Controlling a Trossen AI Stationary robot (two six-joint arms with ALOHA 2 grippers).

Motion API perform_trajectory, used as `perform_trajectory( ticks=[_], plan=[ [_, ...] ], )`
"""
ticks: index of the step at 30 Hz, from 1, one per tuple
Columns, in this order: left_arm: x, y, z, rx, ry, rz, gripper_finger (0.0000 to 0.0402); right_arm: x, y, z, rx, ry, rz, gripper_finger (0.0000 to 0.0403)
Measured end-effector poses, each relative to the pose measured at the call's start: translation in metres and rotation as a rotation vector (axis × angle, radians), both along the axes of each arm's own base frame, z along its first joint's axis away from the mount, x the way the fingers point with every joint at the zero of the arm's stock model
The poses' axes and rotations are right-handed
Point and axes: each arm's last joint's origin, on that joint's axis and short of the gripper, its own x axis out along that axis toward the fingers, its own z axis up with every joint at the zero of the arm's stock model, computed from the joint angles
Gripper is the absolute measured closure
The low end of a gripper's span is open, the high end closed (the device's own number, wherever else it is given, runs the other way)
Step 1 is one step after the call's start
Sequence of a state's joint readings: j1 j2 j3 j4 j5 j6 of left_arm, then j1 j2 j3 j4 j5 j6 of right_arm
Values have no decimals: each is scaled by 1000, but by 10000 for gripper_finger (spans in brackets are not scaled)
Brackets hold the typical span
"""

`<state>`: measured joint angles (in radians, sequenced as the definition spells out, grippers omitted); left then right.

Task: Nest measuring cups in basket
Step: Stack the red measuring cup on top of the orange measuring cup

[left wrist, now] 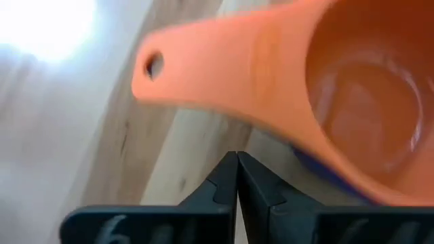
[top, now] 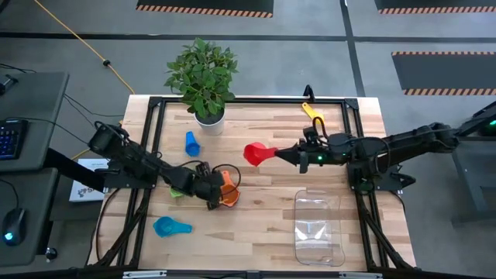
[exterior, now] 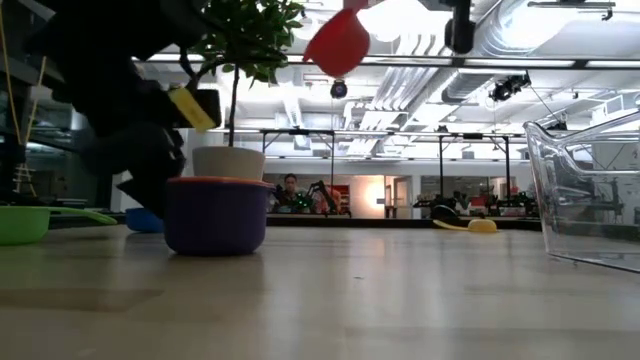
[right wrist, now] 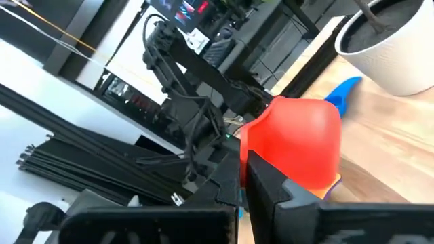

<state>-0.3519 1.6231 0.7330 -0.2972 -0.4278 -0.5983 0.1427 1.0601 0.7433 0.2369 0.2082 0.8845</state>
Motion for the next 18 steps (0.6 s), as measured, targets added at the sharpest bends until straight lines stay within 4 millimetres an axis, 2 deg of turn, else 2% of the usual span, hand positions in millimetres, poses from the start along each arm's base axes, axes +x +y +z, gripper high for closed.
perform_trajectory(
  ticks=[8, 11, 15, 18],
  plan=[
    [7, -12, 5, -141, -71, -93, 402, -1, 1, -5, -14, 49, -18, 403],
    [6, -18, 7, -180, -96, -78, 402, -1, 1, -6, -6, 64, -19, 403],
    [5, -27, 9, -226, -126, -67, 402, -2, 1, -18, 30, 172, -28, 403],
    [7, -37, 13, -267, -185, -123, 401, 0, 2, -27, 64, 242, -29, 403]
  ],
)
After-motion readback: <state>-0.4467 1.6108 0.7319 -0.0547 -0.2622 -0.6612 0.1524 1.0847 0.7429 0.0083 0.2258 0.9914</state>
